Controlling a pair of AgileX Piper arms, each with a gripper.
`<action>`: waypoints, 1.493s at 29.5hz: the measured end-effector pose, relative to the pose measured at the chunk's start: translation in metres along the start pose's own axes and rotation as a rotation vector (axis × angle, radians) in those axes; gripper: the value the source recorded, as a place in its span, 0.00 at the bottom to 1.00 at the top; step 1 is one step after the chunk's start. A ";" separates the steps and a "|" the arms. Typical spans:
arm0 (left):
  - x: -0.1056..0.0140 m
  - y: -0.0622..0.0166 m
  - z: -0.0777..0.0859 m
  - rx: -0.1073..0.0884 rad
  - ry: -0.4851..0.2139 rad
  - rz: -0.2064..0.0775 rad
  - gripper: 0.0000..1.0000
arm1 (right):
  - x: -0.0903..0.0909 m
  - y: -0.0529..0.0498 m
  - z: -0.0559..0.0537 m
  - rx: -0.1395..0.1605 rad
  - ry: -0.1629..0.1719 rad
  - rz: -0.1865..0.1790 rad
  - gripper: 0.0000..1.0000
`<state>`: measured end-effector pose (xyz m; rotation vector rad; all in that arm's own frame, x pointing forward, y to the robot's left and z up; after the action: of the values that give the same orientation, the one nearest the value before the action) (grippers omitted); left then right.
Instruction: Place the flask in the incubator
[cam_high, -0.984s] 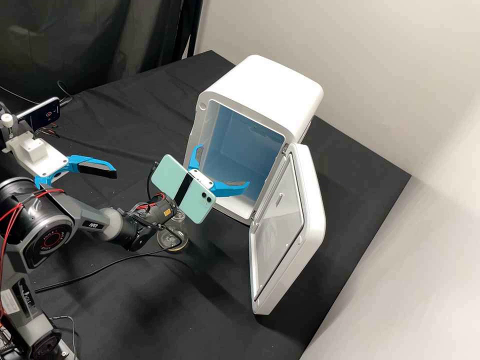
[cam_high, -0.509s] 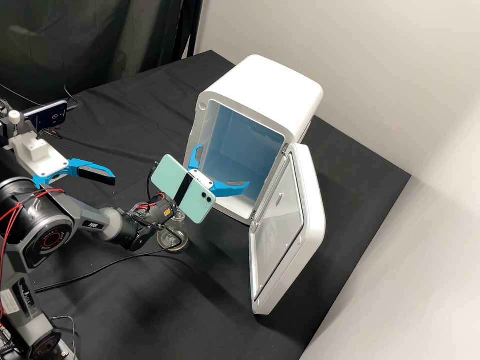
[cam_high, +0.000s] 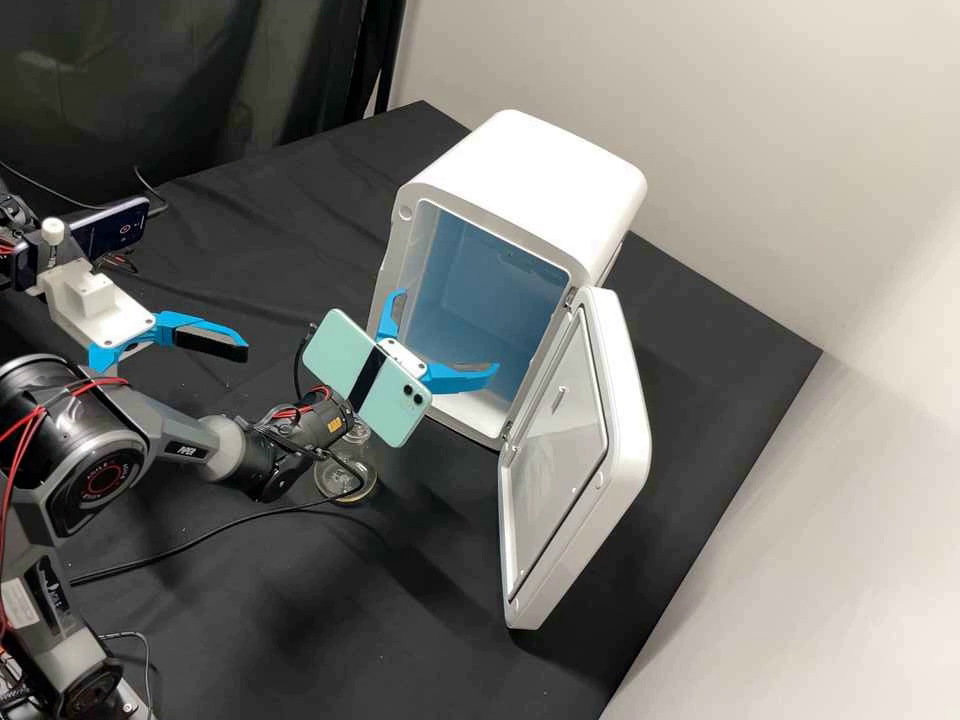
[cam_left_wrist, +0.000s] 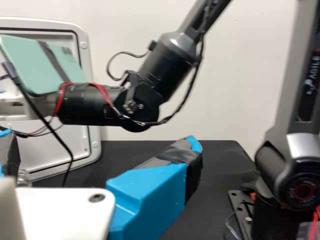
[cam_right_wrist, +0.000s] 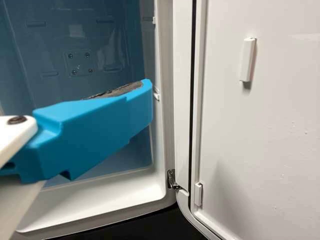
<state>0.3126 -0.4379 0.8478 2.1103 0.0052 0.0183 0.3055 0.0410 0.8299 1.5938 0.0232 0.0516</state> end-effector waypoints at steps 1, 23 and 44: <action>0.001 -0.0004 -0.003 0.000 0.009 -0.001 1.00 | 0.000 0.000 0.000 0.000 0.000 0.000 1.00; 0.006 -0.0182 -0.070 0.006 0.230 -0.078 1.00 | 0.000 0.000 0.000 0.000 0.000 0.000 1.00; -0.002 -0.0296 -0.096 0.061 0.261 -0.120 1.00 | 0.000 0.000 0.000 0.000 0.000 0.000 1.00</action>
<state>0.3096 -0.3401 0.8719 2.1512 0.2907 0.2239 0.3055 0.0410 0.8299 1.5938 0.0232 0.0516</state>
